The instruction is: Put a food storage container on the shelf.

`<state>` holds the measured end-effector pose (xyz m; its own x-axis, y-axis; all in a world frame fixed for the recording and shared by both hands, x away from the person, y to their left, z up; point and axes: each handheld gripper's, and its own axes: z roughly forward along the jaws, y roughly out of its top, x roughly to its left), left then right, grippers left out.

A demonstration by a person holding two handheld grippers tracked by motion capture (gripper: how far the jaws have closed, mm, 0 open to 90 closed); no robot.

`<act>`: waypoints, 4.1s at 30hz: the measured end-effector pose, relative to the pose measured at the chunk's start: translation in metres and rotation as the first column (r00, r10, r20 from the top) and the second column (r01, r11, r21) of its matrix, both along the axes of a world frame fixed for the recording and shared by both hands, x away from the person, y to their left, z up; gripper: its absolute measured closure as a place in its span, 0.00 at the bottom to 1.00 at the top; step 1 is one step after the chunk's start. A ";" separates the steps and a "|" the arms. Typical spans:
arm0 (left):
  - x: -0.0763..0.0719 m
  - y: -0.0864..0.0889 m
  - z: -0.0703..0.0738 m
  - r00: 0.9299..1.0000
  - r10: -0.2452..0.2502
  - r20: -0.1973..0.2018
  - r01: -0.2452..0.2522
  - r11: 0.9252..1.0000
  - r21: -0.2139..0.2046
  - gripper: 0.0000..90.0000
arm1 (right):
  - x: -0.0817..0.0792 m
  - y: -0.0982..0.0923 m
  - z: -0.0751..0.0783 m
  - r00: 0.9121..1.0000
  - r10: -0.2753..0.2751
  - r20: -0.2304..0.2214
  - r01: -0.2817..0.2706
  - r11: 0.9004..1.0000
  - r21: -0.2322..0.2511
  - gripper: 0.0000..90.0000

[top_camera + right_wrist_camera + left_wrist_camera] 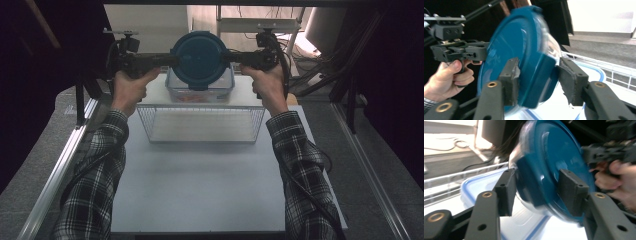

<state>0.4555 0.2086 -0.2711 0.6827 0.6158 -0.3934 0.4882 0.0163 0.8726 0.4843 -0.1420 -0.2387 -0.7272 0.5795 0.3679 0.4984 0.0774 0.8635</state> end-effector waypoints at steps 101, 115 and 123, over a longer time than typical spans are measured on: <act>-0.134 -0.064 -0.156 0.988 -0.139 0.063 0.114 0.947 0.301 0.04 | -0.115 0.002 -0.148 0.982 0.124 0.145 -0.068 0.937 -0.344 0.01; -0.149 -0.060 -0.191 0.990 -0.139 0.026 0.124 0.945 0.302 0.03 | -0.132 -0.008 -0.176 0.984 0.104 0.141 -0.049 0.936 -0.349 0.00; -0.158 -0.052 -0.201 0.992 -0.128 -0.006 0.123 0.938 0.323 0.03 | -0.142 -0.017 -0.186 0.984 0.076 0.159 -0.010 0.925 -0.380 0.00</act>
<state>0.2975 0.1564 -0.4720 0.7671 0.6165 -0.1776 0.4550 -0.3276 0.8280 0.3426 -0.1586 -0.4243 -0.7863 0.6179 -0.0004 0.3383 0.4311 0.8365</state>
